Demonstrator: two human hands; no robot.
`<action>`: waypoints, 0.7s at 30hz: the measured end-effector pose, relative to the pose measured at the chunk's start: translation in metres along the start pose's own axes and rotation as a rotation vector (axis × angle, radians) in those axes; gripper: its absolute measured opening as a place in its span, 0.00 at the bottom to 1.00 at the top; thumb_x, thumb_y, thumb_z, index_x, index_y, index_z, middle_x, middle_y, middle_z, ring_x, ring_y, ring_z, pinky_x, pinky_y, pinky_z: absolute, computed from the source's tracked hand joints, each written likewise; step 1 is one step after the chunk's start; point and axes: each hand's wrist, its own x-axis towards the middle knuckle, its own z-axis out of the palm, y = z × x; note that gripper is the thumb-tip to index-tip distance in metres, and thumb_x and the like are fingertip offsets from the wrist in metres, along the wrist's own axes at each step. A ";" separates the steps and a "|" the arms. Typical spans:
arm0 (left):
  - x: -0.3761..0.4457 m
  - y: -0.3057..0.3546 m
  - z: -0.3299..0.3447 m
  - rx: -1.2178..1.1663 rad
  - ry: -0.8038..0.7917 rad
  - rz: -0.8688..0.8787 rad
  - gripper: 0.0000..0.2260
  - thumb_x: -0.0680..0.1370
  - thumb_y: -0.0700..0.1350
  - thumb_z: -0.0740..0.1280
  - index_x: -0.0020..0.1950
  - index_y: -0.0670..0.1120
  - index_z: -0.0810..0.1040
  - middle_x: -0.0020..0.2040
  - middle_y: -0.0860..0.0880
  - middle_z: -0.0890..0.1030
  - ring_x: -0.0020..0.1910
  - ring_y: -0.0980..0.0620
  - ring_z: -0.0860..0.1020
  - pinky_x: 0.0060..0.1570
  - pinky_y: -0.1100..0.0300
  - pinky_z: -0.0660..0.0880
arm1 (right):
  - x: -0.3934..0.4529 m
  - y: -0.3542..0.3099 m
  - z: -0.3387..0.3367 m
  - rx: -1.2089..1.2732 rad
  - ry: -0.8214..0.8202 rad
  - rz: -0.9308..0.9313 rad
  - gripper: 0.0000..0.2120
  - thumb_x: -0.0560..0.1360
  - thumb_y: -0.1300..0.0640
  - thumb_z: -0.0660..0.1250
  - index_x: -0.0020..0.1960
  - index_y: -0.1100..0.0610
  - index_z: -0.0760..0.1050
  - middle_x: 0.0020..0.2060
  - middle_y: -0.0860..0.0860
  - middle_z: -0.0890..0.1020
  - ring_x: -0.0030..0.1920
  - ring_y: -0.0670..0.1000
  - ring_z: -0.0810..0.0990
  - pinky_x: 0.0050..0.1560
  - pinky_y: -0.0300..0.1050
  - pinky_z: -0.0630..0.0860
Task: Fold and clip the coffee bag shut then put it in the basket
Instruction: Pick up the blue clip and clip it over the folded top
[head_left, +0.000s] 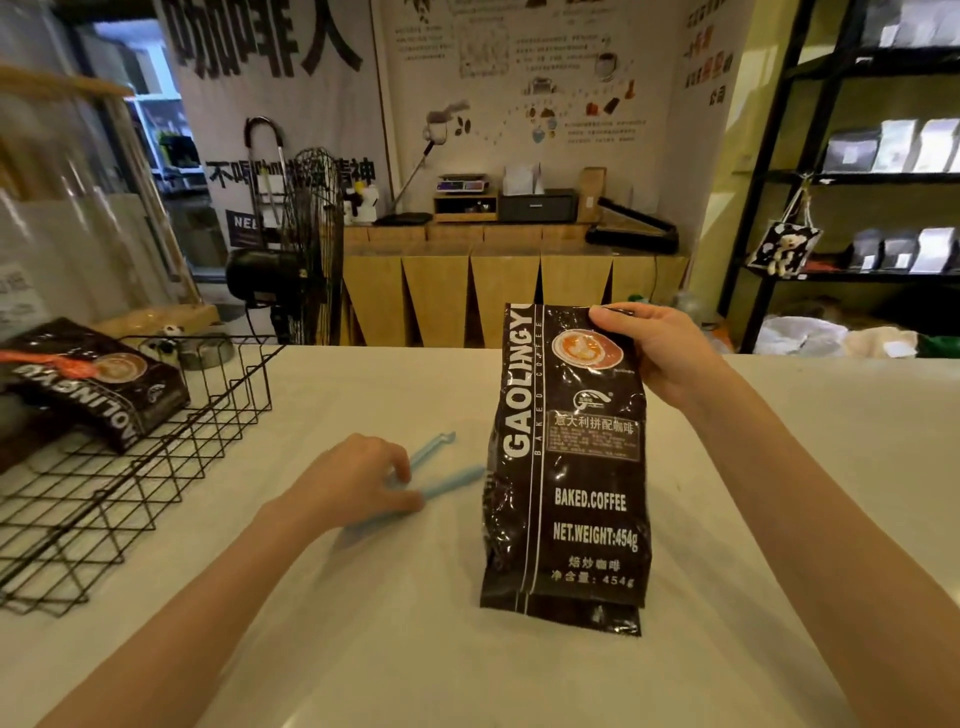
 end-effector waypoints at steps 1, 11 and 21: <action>0.000 0.001 0.001 -0.006 0.010 0.008 0.14 0.70 0.58 0.68 0.50 0.51 0.79 0.53 0.49 0.80 0.49 0.51 0.75 0.51 0.53 0.75 | 0.000 0.000 0.000 0.000 0.001 -0.002 0.01 0.69 0.59 0.70 0.39 0.56 0.78 0.37 0.54 0.83 0.38 0.52 0.82 0.48 0.48 0.78; 0.023 0.018 -0.032 -0.481 0.144 0.062 0.07 0.78 0.48 0.59 0.50 0.47 0.73 0.52 0.47 0.79 0.46 0.52 0.79 0.42 0.58 0.76 | 0.000 -0.004 -0.005 0.022 -0.001 0.007 0.02 0.68 0.59 0.70 0.39 0.56 0.78 0.35 0.53 0.84 0.36 0.51 0.82 0.46 0.46 0.78; 0.030 0.054 -0.088 -0.784 0.168 0.360 0.06 0.77 0.48 0.60 0.50 0.49 0.74 0.51 0.51 0.79 0.47 0.55 0.80 0.40 0.64 0.77 | -0.005 -0.007 -0.007 0.041 0.004 0.000 0.02 0.69 0.60 0.70 0.38 0.57 0.79 0.33 0.53 0.84 0.36 0.53 0.81 0.46 0.48 0.77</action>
